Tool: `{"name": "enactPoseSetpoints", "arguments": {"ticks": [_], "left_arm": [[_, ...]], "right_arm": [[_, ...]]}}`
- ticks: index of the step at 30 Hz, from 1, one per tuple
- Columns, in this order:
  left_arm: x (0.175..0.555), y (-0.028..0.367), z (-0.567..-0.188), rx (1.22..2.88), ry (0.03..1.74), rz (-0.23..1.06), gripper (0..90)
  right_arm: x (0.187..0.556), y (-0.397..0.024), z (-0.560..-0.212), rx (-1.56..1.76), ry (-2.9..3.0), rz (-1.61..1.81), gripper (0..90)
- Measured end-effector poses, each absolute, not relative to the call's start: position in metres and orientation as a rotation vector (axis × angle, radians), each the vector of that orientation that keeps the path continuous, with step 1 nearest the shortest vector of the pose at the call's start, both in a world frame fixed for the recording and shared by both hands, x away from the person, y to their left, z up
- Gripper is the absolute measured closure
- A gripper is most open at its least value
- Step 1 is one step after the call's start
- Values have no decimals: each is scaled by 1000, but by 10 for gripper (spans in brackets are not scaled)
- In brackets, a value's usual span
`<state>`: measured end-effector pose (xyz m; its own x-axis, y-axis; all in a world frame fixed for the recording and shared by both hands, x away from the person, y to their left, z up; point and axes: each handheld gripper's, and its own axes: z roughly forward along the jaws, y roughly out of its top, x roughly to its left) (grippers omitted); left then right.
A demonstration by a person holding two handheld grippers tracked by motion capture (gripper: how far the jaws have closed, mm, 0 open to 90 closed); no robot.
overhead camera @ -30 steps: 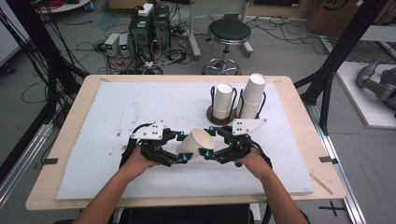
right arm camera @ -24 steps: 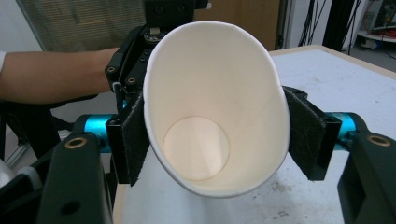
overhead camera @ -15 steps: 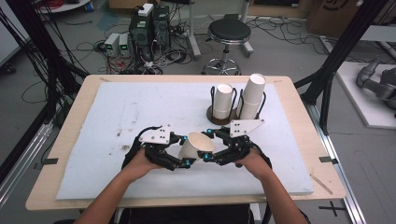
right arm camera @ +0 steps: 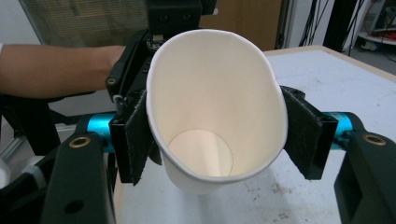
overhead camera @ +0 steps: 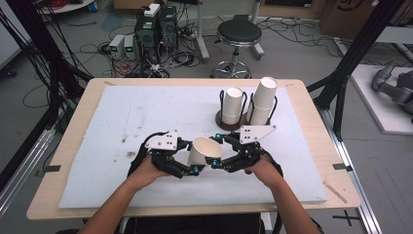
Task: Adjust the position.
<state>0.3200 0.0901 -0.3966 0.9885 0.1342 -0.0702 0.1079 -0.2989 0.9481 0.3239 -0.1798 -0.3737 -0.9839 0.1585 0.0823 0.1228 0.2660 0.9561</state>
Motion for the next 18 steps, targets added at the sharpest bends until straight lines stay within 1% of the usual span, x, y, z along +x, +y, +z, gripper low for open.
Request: {"name": "enactPoseSetpoints", "arguments": {"ticks": [1, 3, 4, 9, 10, 12, 15, 18], "left_arm": [[319, 89, -397, 1885, 172, 25, 297], [320, 89, -398, 1893, 156, 28, 343], [320, 90, -398, 1889, 157, 26, 347], [320, 92, -397, 1866, 163, 27, 345], [321, 92, -397, 1866, 163, 26, 345], [321, 93, -397, 1859, 165, 23, 350], [321, 92, -398, 1865, 167, 24, 355], [320, 91, -399, 1864, 178, 27, 351]], "right_arm": [[324, -179, -374, 273, 2483, 1856, 327], [323, -178, -374, 267, 2498, 1862, 328], [323, -178, -375, 260, 2498, 1857, 326], [323, -177, -374, 306, 2461, 1912, 241], [323, -178, -374, 314, 2459, 1930, 243], [324, -180, -373, 311, 2447, 1965, 287], [324, -181, -373, 303, 2449, 1959, 324], [324, -181, -372, 301, 2452, 1944, 335]]}}
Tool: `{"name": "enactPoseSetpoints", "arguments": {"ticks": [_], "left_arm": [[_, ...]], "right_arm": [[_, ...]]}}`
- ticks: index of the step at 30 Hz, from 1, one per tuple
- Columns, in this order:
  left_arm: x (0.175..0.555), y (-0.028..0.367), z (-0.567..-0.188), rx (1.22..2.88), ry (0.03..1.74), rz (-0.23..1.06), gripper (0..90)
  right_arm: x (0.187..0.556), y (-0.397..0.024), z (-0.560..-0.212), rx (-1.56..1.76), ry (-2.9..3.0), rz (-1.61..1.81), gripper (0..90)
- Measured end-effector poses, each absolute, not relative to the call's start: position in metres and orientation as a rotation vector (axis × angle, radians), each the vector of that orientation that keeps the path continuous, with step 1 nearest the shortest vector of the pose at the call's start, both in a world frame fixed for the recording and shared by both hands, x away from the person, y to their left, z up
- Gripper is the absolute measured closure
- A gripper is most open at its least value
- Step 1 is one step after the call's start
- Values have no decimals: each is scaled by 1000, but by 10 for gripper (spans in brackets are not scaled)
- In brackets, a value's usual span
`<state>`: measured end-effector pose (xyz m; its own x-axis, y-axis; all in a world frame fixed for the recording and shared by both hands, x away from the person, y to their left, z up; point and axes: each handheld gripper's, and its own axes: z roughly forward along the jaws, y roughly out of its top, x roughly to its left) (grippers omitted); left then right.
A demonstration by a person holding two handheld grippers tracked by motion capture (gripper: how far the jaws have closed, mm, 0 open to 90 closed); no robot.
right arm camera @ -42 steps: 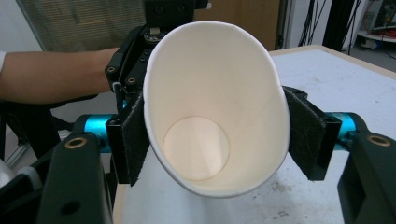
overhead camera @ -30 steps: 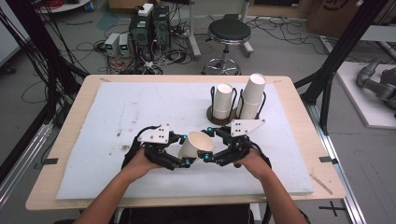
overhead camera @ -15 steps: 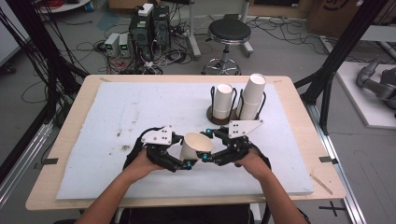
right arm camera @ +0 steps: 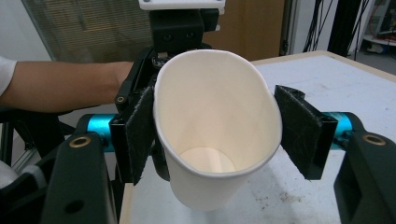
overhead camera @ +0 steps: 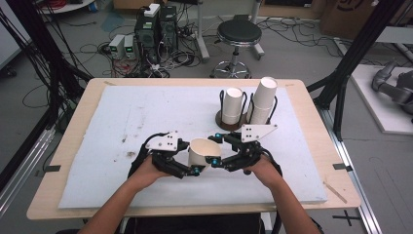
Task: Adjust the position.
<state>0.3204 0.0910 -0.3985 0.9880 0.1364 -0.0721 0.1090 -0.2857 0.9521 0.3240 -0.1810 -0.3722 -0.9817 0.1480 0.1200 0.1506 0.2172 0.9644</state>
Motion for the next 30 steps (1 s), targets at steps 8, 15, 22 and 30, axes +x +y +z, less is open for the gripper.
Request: {"name": "enactPoseSetpoints", "arguments": {"ticks": [8, 15, 22, 30], "left_arm": [[322, 91, -398, 1857, 196, 23, 273], [320, 89, -398, 1860, 186, 24, 248], [320, 89, -397, 1860, 157, 17, 292], [320, 90, -397, 1852, 152, 32, 335]], "right_arm": [[324, -180, -373, -289, -2471, -1924, 335], [323, -177, -374, -269, -2485, -1893, 334], [322, -174, -375, -260, -2495, -1877, 330], [322, -173, -376, -296, -2488, -1891, 202]]}}
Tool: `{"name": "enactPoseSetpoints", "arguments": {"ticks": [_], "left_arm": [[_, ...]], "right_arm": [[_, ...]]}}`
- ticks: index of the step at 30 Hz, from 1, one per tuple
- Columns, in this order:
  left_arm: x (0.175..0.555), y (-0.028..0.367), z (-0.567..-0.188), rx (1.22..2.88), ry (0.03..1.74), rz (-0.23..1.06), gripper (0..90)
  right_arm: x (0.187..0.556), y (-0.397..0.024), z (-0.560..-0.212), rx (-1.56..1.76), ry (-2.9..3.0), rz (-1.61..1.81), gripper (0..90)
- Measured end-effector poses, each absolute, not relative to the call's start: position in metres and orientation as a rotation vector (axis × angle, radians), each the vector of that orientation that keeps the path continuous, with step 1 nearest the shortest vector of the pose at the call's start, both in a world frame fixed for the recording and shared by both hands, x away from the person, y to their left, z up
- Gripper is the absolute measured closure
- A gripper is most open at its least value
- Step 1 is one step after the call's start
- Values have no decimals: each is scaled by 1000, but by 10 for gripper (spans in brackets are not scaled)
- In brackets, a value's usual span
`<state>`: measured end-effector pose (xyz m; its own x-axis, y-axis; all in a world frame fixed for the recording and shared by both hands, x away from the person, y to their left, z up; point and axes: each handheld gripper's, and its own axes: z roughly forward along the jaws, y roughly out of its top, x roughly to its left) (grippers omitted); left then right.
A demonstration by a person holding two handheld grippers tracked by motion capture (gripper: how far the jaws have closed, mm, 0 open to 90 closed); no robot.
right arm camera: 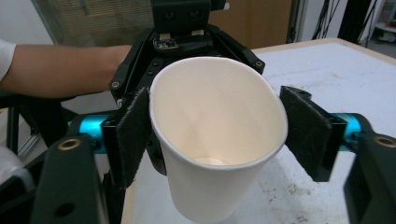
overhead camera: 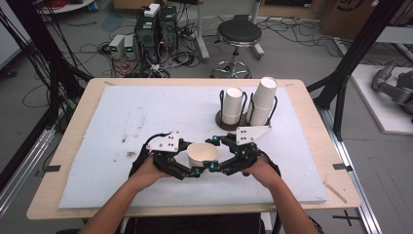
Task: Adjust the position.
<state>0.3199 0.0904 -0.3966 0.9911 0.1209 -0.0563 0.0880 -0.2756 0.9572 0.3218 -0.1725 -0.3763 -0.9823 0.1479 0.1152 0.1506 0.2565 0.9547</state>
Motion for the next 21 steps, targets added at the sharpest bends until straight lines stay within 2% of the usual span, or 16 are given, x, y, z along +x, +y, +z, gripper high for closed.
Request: {"name": "enactPoseSetpoints", "arguments": {"ticks": [1, 21], "left_arm": [[321, 92, -396, 1855, 159, 40, 337], [334, 133, -395, 1760, 372, 190, 343]], "right_arm": [[322, -172, -376, -318, -2487, -1899, 176], [324, -218, -383, -574, -2731, -1906, 176]]}}
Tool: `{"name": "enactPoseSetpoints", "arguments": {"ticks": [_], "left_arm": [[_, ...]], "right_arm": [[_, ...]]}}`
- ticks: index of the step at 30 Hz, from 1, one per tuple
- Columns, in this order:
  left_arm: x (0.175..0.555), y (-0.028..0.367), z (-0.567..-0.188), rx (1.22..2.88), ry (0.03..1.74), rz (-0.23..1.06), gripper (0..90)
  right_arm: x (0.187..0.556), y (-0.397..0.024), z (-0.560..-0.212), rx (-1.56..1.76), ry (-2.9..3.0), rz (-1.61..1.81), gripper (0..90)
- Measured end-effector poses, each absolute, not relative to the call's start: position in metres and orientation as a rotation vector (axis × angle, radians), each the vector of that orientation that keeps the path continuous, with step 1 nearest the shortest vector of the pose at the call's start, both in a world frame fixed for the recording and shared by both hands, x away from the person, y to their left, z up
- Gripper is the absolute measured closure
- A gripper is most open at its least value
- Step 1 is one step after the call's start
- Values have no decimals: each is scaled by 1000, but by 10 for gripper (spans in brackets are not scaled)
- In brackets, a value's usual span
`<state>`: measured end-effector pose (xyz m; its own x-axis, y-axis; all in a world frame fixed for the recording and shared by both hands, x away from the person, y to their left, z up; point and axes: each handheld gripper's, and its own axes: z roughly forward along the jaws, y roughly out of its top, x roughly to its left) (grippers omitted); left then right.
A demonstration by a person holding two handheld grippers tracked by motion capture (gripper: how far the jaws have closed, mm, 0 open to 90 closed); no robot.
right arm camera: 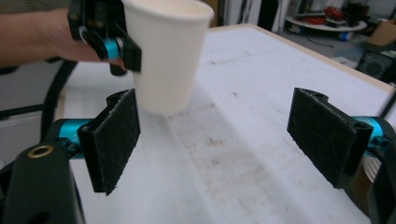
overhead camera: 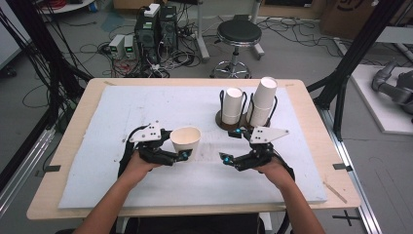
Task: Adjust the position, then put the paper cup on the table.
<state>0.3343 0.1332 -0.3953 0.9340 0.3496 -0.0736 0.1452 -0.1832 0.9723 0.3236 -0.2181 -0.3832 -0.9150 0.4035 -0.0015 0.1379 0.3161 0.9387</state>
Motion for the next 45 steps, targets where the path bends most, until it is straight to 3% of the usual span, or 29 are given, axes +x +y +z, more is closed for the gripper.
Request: {"name": "enactPoseSetpoints", "arguments": {"ticks": [25, 45], "left_arm": [[340, 170, -390, 1661, 502, 312, 342], [366, 218, -376, 1540, 706, 533, 340]], "right_arm": [[325, -242, -393, 650, 2300, 1635, 176], [317, -264, -394, 690, 2259, 1620, 177]]}}
